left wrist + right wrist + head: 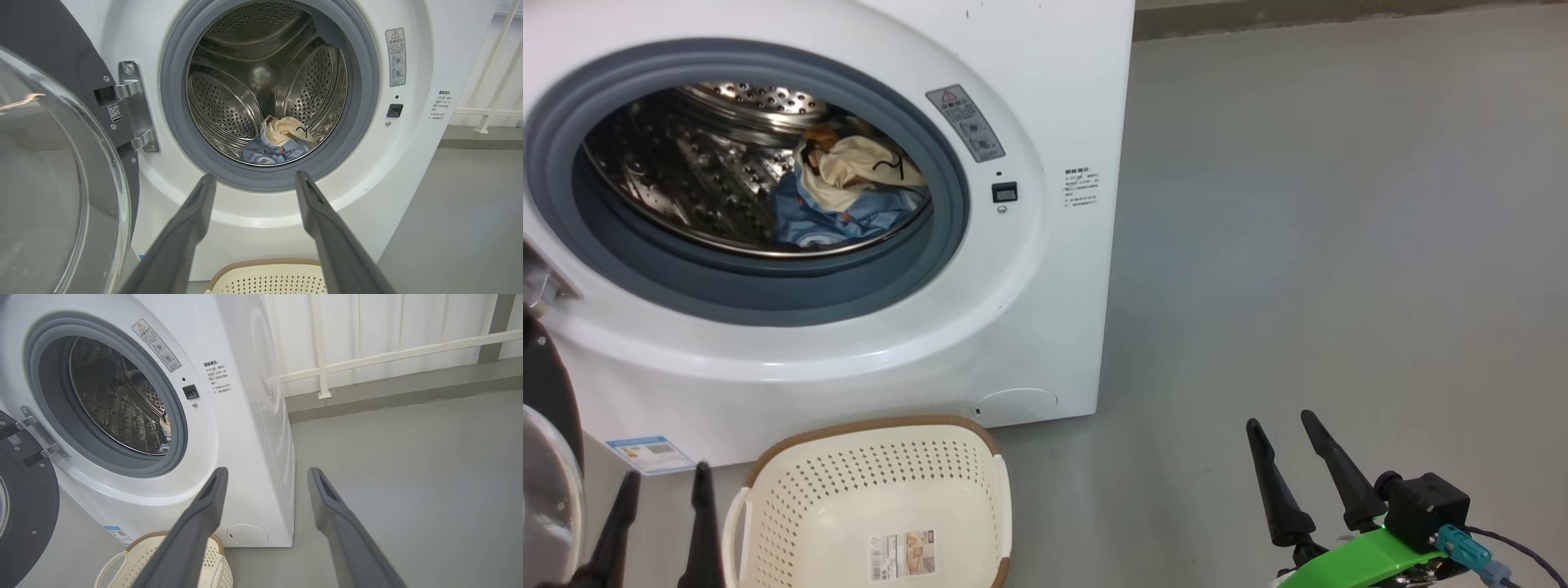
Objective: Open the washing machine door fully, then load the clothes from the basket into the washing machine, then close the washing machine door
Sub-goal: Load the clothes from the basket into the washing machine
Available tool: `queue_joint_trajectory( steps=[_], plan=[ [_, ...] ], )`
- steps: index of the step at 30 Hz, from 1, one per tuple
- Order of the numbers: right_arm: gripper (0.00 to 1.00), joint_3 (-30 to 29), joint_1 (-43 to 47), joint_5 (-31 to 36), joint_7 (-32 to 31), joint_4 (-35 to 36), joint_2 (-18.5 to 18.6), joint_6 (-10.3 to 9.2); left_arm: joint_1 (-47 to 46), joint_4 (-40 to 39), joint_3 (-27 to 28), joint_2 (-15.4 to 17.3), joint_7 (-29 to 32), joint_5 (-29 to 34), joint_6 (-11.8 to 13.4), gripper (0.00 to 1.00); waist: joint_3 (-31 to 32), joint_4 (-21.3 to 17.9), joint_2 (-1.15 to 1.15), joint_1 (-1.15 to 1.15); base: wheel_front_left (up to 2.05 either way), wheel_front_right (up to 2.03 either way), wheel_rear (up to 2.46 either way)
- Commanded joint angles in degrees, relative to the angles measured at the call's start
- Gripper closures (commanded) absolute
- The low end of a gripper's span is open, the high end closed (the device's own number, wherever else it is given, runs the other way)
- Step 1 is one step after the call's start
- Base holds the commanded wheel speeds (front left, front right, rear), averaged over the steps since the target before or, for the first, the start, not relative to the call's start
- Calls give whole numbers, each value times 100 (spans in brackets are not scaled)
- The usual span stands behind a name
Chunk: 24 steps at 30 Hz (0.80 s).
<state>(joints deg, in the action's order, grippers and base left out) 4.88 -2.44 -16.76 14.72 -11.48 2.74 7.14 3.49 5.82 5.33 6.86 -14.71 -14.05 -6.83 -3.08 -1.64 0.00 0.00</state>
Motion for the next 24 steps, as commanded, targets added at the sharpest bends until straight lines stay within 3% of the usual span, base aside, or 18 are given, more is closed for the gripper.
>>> queue_joint_trajectory(
  steps=[1, 10, 24],
  plan=[
    [0, 136, -55, 45, 28, 142, 14, 35, -34, -191, 290, 46, -29, 65, -29, 0, 27, -3, 0, 0, 0, 0, 0],
    [0, 68, 16, 115, 28, 182, 14, 35, 487, -414, 655, -254, -29, 254, 15, 0, 195, -16, 0, 0, 0, 0, 0],
    [0, 18, 62, 311, 28, 312, 14, 35, 716, -443, 841, -363, -29, 434, 51, 0, 241, -6, 0, 0, 0, 0, 0]
  ],
)
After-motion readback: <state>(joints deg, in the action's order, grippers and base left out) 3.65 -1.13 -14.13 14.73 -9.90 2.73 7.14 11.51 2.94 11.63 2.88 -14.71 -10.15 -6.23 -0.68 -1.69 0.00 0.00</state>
